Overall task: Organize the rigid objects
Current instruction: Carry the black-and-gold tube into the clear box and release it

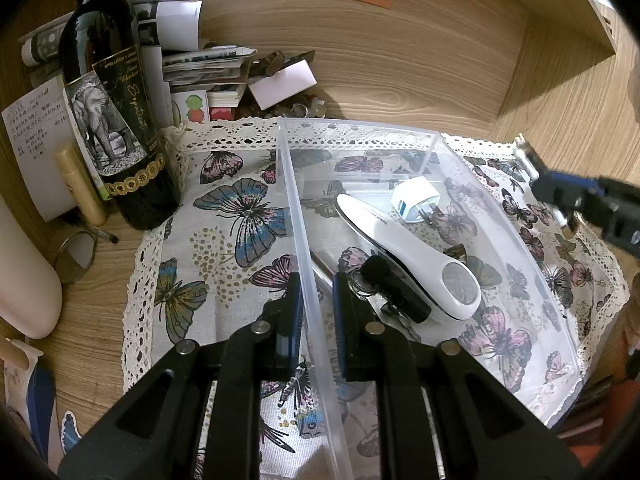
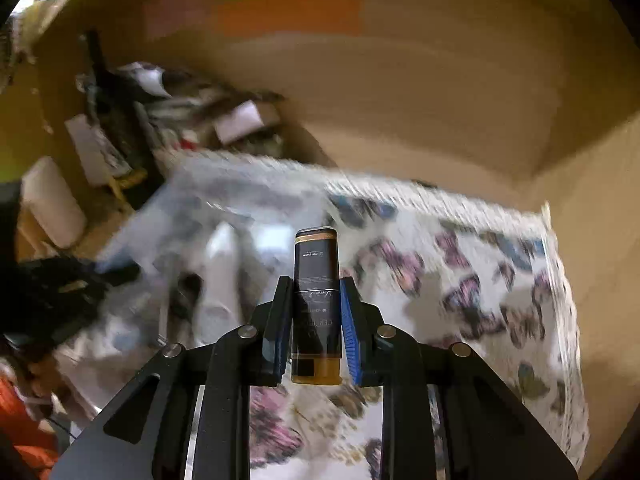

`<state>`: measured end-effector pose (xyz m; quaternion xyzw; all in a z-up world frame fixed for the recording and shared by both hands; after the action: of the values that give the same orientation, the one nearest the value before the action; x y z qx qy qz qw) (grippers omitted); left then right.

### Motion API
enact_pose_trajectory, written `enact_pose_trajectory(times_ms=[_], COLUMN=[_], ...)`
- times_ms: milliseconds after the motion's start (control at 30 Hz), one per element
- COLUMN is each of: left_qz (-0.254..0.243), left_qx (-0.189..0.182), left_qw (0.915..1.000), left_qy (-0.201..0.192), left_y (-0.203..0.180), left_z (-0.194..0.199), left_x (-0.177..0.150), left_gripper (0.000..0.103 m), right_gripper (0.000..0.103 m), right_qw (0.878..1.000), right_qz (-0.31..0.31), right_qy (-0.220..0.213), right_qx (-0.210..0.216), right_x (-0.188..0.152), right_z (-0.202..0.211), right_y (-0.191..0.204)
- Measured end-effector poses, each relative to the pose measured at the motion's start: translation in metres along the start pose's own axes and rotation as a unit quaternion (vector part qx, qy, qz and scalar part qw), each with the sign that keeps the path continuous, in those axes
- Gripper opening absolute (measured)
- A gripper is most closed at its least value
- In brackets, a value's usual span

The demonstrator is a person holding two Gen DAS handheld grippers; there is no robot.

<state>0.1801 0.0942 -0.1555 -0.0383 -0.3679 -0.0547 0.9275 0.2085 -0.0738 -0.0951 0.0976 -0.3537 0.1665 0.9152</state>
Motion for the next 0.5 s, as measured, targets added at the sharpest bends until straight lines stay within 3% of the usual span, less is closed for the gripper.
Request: enact_pose_trajectory(times_ms=[200,500], left_qz=[0.0,0.001], left_qx=[0.0,-0.001], left_qw=[1.0,1.0], left_qy=[0.0,0.0], left_y=[0.0,0.0], left_z=[0.0,0.0], left_x=[0.0,0.0], left_gripper=[0.013,0.013], right_gripper=[0.021,0.021], right_qw=[0.998,0.988], right_qz=[0.049,0.098], right_qy=[0.011,0.094], right_qx=[0.049,0.067], right_x=[0.009,-0.017], right_z=[-0.011,-0.059], right_y=[0.043,0.074])
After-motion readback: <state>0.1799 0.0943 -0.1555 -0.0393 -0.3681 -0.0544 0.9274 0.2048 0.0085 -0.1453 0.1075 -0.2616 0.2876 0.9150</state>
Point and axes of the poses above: each gripper's, at about its wrist camera, not at the fingertips, and z roughly against the way its jaws point, y to its left, x to its top, the point moved 8 cm from there along -z, roughly the way its jaws point, and after that the axes turned 6 degrees about -z, right-handed, at the moved point
